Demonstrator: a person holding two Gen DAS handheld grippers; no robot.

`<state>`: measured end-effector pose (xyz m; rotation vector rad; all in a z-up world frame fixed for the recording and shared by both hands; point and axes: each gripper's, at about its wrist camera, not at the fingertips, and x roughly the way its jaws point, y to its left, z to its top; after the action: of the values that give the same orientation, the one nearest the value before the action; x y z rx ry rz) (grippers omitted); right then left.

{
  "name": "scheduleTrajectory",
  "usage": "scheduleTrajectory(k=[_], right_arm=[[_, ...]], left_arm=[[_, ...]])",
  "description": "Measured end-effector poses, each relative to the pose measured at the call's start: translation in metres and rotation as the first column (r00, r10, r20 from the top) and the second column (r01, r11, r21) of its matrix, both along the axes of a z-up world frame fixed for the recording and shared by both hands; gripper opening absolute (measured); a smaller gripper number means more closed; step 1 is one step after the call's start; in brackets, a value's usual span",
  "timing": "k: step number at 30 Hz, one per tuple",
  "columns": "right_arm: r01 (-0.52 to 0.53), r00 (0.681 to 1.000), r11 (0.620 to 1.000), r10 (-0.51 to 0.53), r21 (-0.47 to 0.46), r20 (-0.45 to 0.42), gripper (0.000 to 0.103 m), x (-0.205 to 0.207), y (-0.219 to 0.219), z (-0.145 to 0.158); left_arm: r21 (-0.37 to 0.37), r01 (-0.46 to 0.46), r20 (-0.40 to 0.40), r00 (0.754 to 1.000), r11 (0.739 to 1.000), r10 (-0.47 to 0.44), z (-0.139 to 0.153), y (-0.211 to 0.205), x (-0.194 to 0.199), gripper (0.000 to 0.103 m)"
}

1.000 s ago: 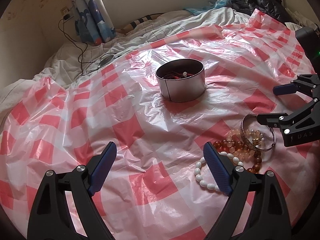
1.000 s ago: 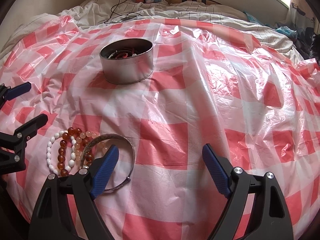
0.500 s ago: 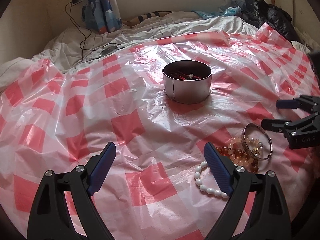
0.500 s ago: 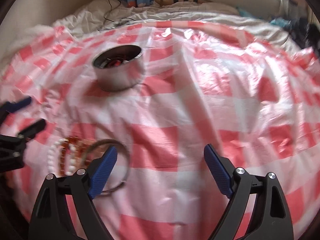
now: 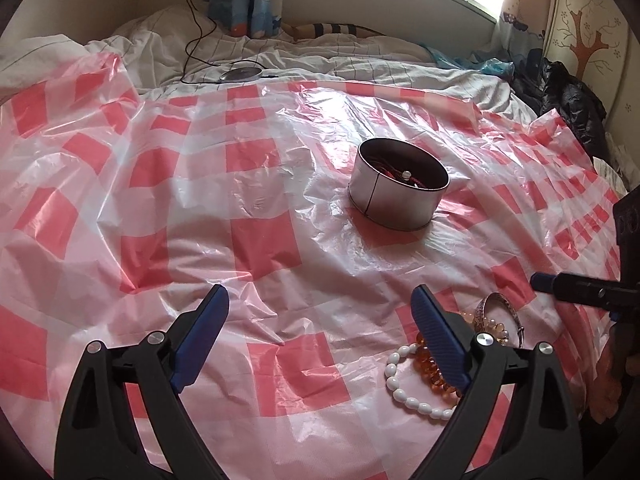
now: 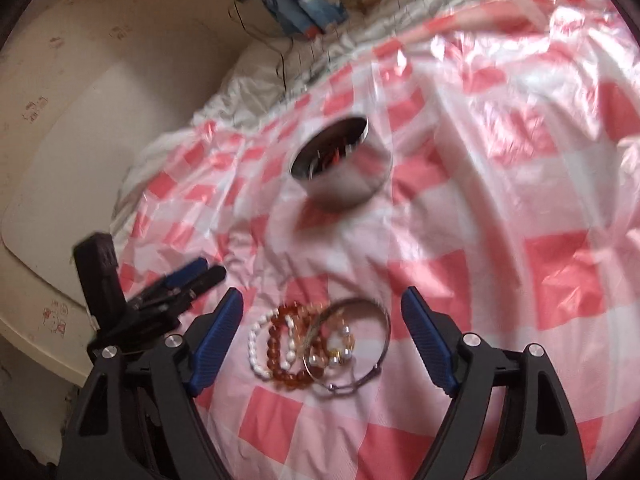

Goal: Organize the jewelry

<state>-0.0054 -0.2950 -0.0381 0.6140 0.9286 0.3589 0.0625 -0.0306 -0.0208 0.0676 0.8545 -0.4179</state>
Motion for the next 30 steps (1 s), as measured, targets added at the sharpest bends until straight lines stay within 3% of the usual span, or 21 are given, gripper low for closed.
scheduleTrajectory(k=[4, 9, 11, 13, 15, 17, 18, 19, 22, 25, 27, 29, 30], right_arm=[[-0.036, 0.994, 0.999, 0.032, -0.035, -0.106, 0.066, 0.010, 0.011, -0.024], [0.037, 0.989, 0.997, -0.046, -0.067, -0.140, 0.022, 0.013, -0.005, -0.034], [0.017, 0.990, 0.991, -0.035, -0.130, -0.134, 0.021, 0.013, 0.000, -0.033], [-0.028, 0.993, 0.964, -0.002, -0.266, -0.115, 0.021, 0.013, 0.016, -0.029], [-0.069, 0.995, 0.901, 0.033, -0.428, -0.090, 0.021, 0.011, 0.038, -0.025], [-0.080, 0.996, 0.860, 0.049, -0.503, -0.075, 0.018, 0.009, 0.049, -0.024], [-0.071, 0.997, 0.863, 0.041, -0.500, -0.070, 0.008, 0.009, 0.048, -0.022], [-0.052, 0.998, 0.871, 0.023, -0.489, -0.065, 0.005, 0.009, 0.043, -0.021], [0.046, 0.998, 0.903, -0.060, -0.428, -0.019, 0.004, 0.007, 0.019, -0.011], [0.135, 0.990, 0.913, -0.143, -0.384, 0.008, 0.004, 0.005, -0.002, -0.005], [0.143, 0.988, 0.921, -0.153, -0.362, 0.002, 0.004, 0.006, -0.008, -0.004], [0.094, 0.994, 0.956, -0.105, -0.280, -0.026, 0.004, 0.010, -0.005, -0.008], [0.065, 0.996, 0.966, -0.078, -0.251, -0.039, 0.011, 0.012, -0.002, -0.010]], left_arm=[[0.008, 0.007, -0.005, 1.000, 1.000, -0.007, -0.001, -0.001, 0.000, 0.089], [0.012, 0.004, -0.012, 1.000, 1.000, -0.004, -0.003, -0.001, -0.001, 0.090], [0.014, 0.005, -0.014, 1.000, 1.000, -0.005, -0.004, -0.001, -0.001, 0.090], [0.016, 0.004, -0.017, 1.000, 1.000, -0.004, -0.004, -0.001, -0.002, 0.090], [0.018, 0.005, -0.019, 1.000, 1.000, -0.004, -0.005, -0.002, -0.001, 0.090], [0.018, 0.011, -0.022, 1.000, 1.000, -0.011, -0.006, -0.002, -0.001, 0.090], [0.016, 0.015, -0.022, 1.000, 1.000, -0.015, -0.006, -0.003, -0.001, 0.090], [0.012, 0.021, -0.024, 0.999, 1.000, -0.021, -0.006, -0.004, -0.002, 0.090], [-0.007, 0.075, -0.023, 0.997, 0.997, -0.075, -0.006, -0.014, -0.005, 0.090], [0.025, 0.167, -0.008, 0.986, 0.986, -0.167, -0.009, -0.036, -0.012, 0.090], [0.063, 0.238, 0.004, 0.971, 0.969, -0.238, -0.012, -0.054, -0.019, 0.090], [0.120, 0.282, 0.029, 0.957, 0.952, -0.287, -0.013, -0.068, -0.026, 0.090], [0.142, 0.288, 0.038, 0.954, 0.947, -0.296, -0.014, -0.072, -0.027, 0.090]])
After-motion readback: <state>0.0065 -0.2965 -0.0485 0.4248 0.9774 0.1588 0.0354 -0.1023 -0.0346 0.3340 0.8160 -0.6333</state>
